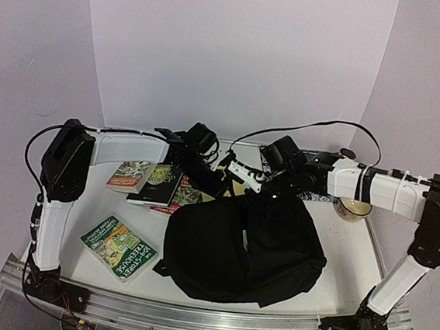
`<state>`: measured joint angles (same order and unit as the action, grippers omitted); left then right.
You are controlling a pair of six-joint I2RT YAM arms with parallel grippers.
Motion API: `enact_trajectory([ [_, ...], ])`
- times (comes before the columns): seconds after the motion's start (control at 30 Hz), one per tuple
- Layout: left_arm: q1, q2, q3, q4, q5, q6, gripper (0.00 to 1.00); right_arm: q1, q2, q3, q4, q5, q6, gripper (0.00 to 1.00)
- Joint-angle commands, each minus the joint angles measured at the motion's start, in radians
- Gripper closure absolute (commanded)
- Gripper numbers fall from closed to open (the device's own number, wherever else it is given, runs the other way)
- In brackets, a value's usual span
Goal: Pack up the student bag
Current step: Hold the student bag at the center of the board.
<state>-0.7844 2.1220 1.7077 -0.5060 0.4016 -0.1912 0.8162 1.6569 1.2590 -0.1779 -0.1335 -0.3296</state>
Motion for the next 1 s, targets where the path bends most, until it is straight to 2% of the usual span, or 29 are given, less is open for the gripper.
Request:
enact_trajectory([
  [0.0, 0.002, 0.031, 0.042, 0.005, 0.166, 0.055, 0.19, 0.008, -0.039, -0.018, 0.041, -0.030, -0.013, 1.00],
  [0.33, 0.003, 0.019, -0.014, 0.017, 0.341, 0.116, 0.27, 0.008, -0.036, -0.039, 0.077, 0.025, -0.023, 1.00],
  [0.57, 0.005, -0.029, -0.084, 0.026, 0.377, 0.164, 0.23, 0.008, -0.036, -0.051, 0.081, 0.027, -0.026, 1.00],
  [0.7, 0.005, -0.034, -0.091, 0.030, 0.406, 0.171, 0.26, 0.008, -0.039, -0.052, 0.086, 0.018, -0.026, 1.00],
  [0.77, 0.006, -0.029, -0.082, 0.031, 0.405, 0.161, 0.36, 0.008, -0.037, -0.050, 0.087, 0.013, -0.026, 1.00],
  [0.83, 0.005, -0.027, -0.076, 0.031, 0.404, 0.157, 0.52, 0.008, -0.035, -0.050, 0.087, 0.006, -0.024, 1.00],
  [0.97, 0.006, -0.028, -0.070, 0.032, 0.361, 0.144, 0.92, 0.008, -0.054, -0.063, 0.084, -0.016, -0.017, 1.00],
])
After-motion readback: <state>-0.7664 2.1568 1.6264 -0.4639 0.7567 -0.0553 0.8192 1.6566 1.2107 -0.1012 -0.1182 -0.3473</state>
